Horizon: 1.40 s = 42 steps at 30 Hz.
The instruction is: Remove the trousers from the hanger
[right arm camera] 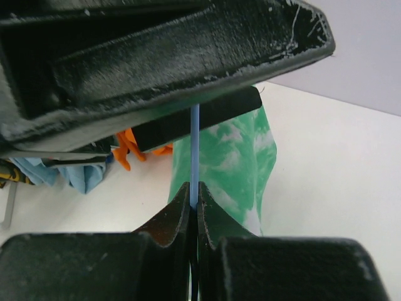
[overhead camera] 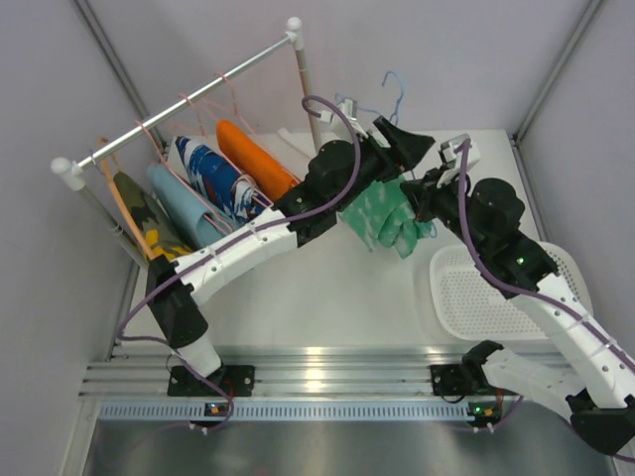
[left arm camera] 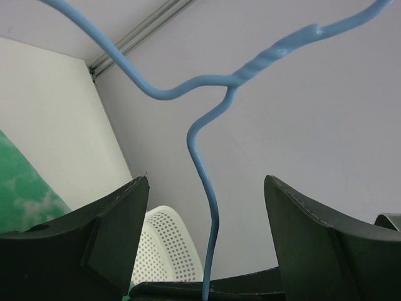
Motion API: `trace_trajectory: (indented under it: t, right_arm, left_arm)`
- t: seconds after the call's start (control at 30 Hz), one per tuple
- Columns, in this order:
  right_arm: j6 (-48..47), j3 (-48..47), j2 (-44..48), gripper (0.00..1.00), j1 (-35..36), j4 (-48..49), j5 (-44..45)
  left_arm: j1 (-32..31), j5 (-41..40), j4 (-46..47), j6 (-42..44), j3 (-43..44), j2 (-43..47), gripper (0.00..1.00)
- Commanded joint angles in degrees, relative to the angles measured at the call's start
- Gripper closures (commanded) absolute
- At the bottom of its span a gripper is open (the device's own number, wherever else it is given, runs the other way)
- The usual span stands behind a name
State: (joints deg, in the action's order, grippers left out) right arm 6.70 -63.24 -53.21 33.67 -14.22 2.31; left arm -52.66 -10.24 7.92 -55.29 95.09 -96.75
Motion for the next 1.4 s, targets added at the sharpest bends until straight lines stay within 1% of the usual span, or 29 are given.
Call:
trace_trajectory:
  t: [0.0, 0.17, 0.27, 0.33, 0.5, 0.53, 0.6, 0.63, 0.73, 0.8, 0.83, 0.87, 0.9, 0.93, 1.0, 1.03, 1.13, 1.2, 1.23, 1.3, 1.37]
  right_arm:
    - [0.86, -1.71, 2.24, 1.00, 1.13, 11.23, 2.96]
    - [1.65, -1.18, 1.62, 1.00, 2.10, 10.35, 4.19]
    - [1.74, -0.92, 1.53, 1.00, 3.06, 10.17, 6.29]
    - [1.56, -0.83, 1.53, 1.00, 3.59, 10.09, 7.27]
    - [1.12, -1.27, 1.27, 1.00, 3.86, 9.30, 8.77]
    - [1.21, -1.27, 1.18, 1.00, 3.77, 9.12, 8.86]
    - [1.47, -1.01, 1.35, 1.00, 3.86, 8.86, 9.64]
    - [1.56, -0.92, 1.44, 1.00, 3.86, 8.68, 9.65]
    - [2.18, -1.27, 2.23, 1.00, 3.77, 7.19, 9.65]
    - [2.44, -2.58, 3.46, 0.93, 3.95, 5.00, 9.04]
    - [2.53, -3.11, 3.90, 0.86, 3.86, 4.21, 8.51]
    - [2.53, -4.68, 4.60, 0.75, 3.86, 2.02, 7.81]
    - [2.79, -5.57, 4.87, 0.68, 3.86, 1.04, 7.28]
    - [2.88, -7.14, 5.22, 0.55, 3.86, -0.10, 6.14]
    - [3.32, -8.47, 6.01, 0.43, 3.86, -3.09, 5.17]
    - [3.67, -9.35, 6.54, 0.31, 3.86, -4.75, 4.82]
    - [4.81, -9.88, 7.68, 0.18, 3.86, -6.34, 4.29]
    - [4.82, -9.62, 9.08, 0.15, 3.86, -7.92, 4.90]
    - [4.55, -9.01, 9.61, 0.12, 3.86, -8.63, 6.64]
    - [2.80, -7.95, 11.54, 0.09, 3.95, -10.82, 8.84]
    - [-0.17, -4.53, 14.17, 0.07, 3.86, -11.62, 12.01]
  left_arm:
    - [-0.68, -3.91, 4.56, -3.59, 2.91, -0.89, 0.21]
    - [-1.04, -2.42, 4.73, -6.67, 5.63, -4.14, 0.27]
    - [-1.30, -2.24, 4.56, -8.16, 6.86, -5.64, 0.34]
    - [-1.39, -2.42, 4.56, -8.78, 7.56, -6.17, 0.46]
    - [-1.48, -4.35, 3.68, -9.75, 8.71, -6.61, 0.69]
    - [-1.48, -4.78, 3.77, -9.84, 8.71, -6.52, 0.80]
    - [-1.48, -5.05, 3.24, -10.10, 9.23, -6.35, 0.90]
    - [-1.48, -5.14, 2.98, -10.28, 9.41, -6.26, 1.00]
    - [-1.21, -4.53, 1.22, -9.76, 10.90, -6.17, 1.00]
    - [-0.78, -3.04, 0.16, -9.14, 11.61, -6.08, 1.00]
    - [-0.60, -2.51, 0.08, -8.96, 11.52, -5.82, 1.00]
    - [-0.42, -1.55, -0.01, -8.79, 11.61, -5.56, 1.00]
    - [-0.07, -1.19, -0.19, -8.70, 11.44, -5.29, 1.00]
    - [0.10, -0.84, -0.19, -8.44, 11.35, -5.12, 1.00]
    - [0.54, 0.56, -0.28, -7.47, 11.35, -4.76, 1.00]
    - [0.63, 1.18, -0.36, -6.94, 11.35, -4.76, 1.00]
    - [1.42, 4.26, -0.89, -6.59, 11.17, -4.76, 1.00]
    - [1.86, 6.79, -1.16, -5.89, 11.08, -4.76, 1.00]
    - [2.12, 7.94, -1.33, -5.19, 11.17, -4.68, 1.00]
    - [2.91, 9.88, -1.77, -4.57, 11.08, -4.41, 1.00]
    - [3.70, 12.34, -3.34, -3.17, 11.35, -3.63, 1.00]
